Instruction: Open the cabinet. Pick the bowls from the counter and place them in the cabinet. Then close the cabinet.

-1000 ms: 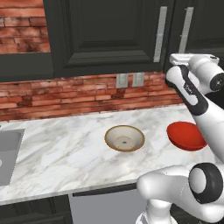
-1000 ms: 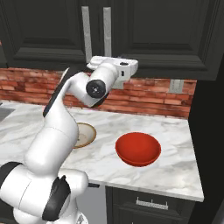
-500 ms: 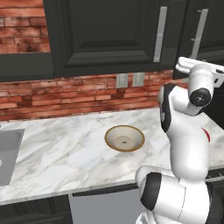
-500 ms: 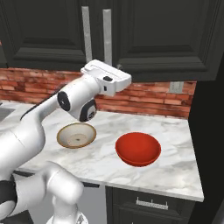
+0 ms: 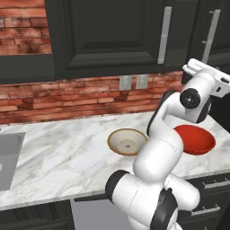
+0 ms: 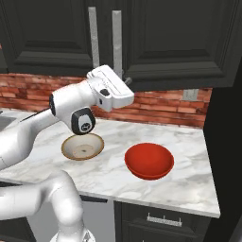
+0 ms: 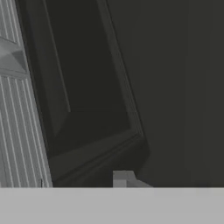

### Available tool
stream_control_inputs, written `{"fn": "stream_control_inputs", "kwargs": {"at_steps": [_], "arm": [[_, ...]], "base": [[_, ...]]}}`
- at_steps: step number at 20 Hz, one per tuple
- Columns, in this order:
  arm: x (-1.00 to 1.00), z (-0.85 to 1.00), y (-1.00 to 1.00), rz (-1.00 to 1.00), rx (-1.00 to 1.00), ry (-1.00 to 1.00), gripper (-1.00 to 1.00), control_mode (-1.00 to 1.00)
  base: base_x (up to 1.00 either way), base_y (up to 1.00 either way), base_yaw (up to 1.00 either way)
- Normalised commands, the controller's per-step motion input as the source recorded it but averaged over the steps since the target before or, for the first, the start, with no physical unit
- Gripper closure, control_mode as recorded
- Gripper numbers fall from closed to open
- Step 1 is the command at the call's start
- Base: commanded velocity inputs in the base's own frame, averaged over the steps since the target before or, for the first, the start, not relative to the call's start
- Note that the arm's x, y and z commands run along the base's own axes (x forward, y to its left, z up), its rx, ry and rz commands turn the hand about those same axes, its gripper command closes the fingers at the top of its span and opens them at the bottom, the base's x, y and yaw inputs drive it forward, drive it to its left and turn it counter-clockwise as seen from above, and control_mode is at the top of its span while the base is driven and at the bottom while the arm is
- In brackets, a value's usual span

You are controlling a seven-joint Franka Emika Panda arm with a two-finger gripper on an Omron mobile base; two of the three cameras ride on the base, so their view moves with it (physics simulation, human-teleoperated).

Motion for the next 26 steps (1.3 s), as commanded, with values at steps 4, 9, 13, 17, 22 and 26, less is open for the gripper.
{"fn": "stream_control_inputs", "kwargs": {"at_steps": [4,9,13,17,22,26], "arm": [[-1.00,0.00,-1.00,-0.09,0.25,-0.12,1.00,-1.00],[-1.00,0.00,-1.00,-0.02,0.27,-0.13,1.00,-1.00],[-1.00,0.00,-1.00,0.00,0.28,-0.10,1.00,-1.00],[-1.00,0.00,-1.00,0.00,0.27,-0.10,1.00,-1.00],[-1.00,-0.08,-0.68,0.00,0.15,-0.22,1.00,-1.00],[-1.00,-0.04,0.34,0.00,-0.06,-0.41,1.00,-1.00]], "base": [[0.00,0.00,0.00],[0.00,0.00,0.00],[0.00,0.00,0.00],[0.00,0.00,0.00],[0.00,0.00,0.00],[0.00,0.00,0.00]]}}
